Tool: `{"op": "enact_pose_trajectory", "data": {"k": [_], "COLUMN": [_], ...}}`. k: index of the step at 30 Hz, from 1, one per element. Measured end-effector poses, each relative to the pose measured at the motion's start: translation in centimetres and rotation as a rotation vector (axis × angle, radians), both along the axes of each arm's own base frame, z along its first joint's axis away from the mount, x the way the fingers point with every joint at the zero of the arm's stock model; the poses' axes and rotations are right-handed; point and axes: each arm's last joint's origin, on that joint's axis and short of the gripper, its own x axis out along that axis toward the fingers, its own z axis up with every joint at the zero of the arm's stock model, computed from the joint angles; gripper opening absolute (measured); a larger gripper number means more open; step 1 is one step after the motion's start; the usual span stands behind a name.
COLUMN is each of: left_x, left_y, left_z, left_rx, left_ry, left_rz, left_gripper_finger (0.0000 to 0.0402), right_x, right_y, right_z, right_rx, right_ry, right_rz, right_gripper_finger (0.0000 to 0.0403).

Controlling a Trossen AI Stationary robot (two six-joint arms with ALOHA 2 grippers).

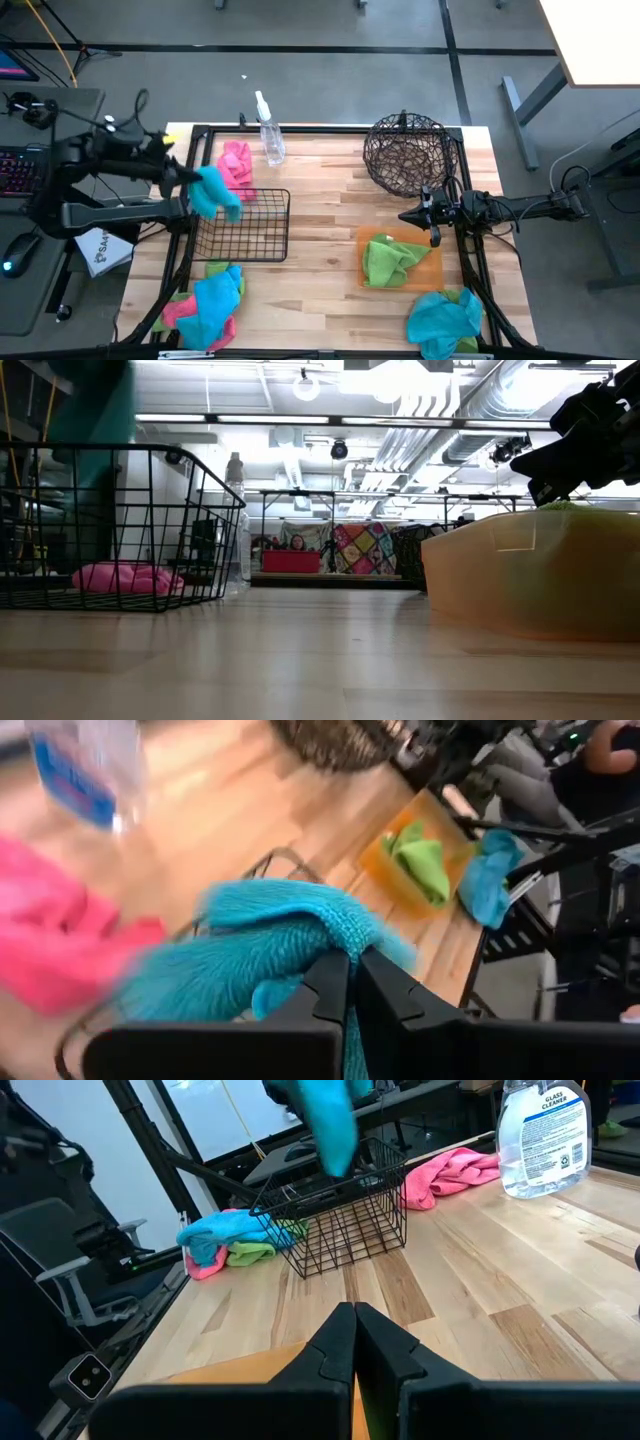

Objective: Sort microfiber towel by color & place in baskets
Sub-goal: Put the top blue microfiber towel into the left wire basket

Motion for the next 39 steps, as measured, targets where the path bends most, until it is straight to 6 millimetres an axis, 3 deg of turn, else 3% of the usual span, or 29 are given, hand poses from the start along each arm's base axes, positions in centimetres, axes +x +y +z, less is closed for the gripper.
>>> {"op": "enact_pose_trajectory", "data": {"k": [6, 11, 15, 26, 32, 39], "left_x": [2.5, 5.7, 7.3, 5.5, 7.4, 7.6], "left_y": [0.4, 0.2, -0.9, -2.4, -3.6, -3.9], "left_z": [-4.5, -6.0, -7.0, -9.2, -8.4, -9.9], "left_rx": [-0.122, -0.137, -0.121, 0.065, 0.141, 0.139], "left_ry": [-0.065, -0.112, -0.009, 0.338, 0.190, 0.399], "left_rz": [-0.070, -0.204, -0.295, -0.164, -0.335, -0.449], "left_gripper_finger": [0.0000, 0.0000, 0.0000, 0.0000, 0.0004, 0.0062], "right_x": [0.0, 0.0, 0.0, 0.0, 0.0, 0.0], "right_y": [0.0, 0.0, 0.0, 0.0, 0.0, 0.0], "right_z": [0.0, 0.0, 0.0, 0.0, 0.0, 0.0], "right_rx": [0.000, 0.000, 0.000, 0.000, 0.000, 0.000], "right_ry": [0.000, -0.001, 0.000, 0.000, 0.000, 0.000], "right_rz": [0.000, 0.000, 0.001, 0.000, 0.000, 0.000], "right_gripper_finger": [0.0000, 0.0000, 0.0000, 0.0000, 0.0000, 0.0000]}}
